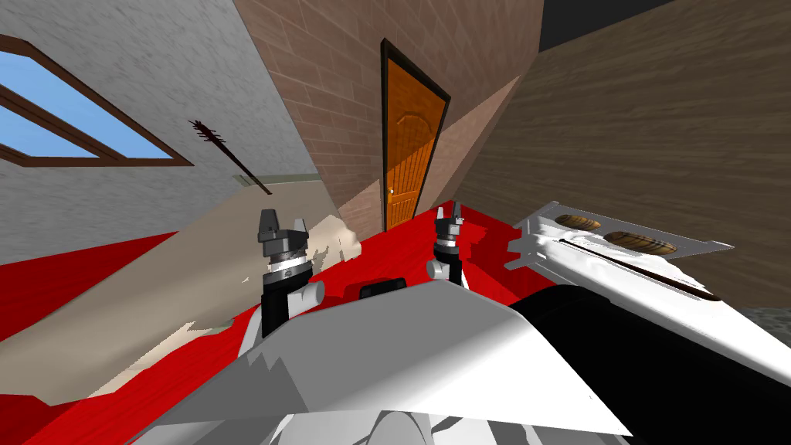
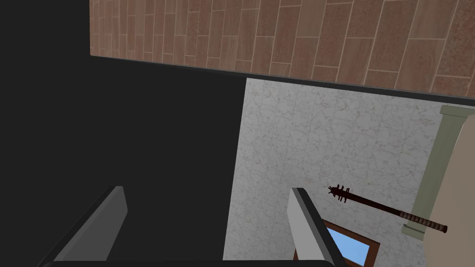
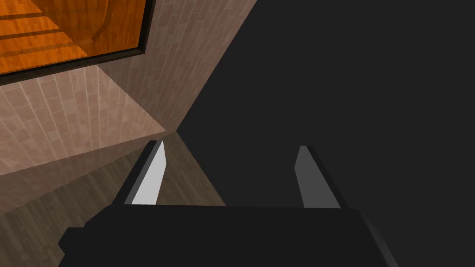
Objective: Pull the door open
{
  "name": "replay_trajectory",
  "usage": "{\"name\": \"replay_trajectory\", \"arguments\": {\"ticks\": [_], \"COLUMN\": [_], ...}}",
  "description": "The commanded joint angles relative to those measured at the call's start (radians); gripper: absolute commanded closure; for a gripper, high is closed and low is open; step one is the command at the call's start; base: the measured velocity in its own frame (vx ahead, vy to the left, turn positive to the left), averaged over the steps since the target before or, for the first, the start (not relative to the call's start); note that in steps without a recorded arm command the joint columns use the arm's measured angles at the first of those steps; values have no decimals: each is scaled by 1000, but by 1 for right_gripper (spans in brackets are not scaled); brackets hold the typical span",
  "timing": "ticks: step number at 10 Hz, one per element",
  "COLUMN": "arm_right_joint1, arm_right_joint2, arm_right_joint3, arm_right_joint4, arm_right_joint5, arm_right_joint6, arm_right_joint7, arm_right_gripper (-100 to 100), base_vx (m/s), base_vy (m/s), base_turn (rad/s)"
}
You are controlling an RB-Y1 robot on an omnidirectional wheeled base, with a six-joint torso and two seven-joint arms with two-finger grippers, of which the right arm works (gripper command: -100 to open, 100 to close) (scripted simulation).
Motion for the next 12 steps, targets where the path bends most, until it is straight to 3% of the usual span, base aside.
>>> {"name": "replay_trajectory", "arguments": {"ticks": [1,12], "arm_right_joint1": [-19,-160], "arm_right_joint2": [-12,-81], "arm_right_joint3": [14,118], "arm_right_joint4": [29,243], "arm_right_joint5": [-14,-121], "arm_right_joint6": [0,3], "arm_right_joint7": [-27,-226], "arm_right_gripper": [-100,-100], "base_vx": [51,97], "base_vy": [-18,-36], "base_turn": [-2,10]}}
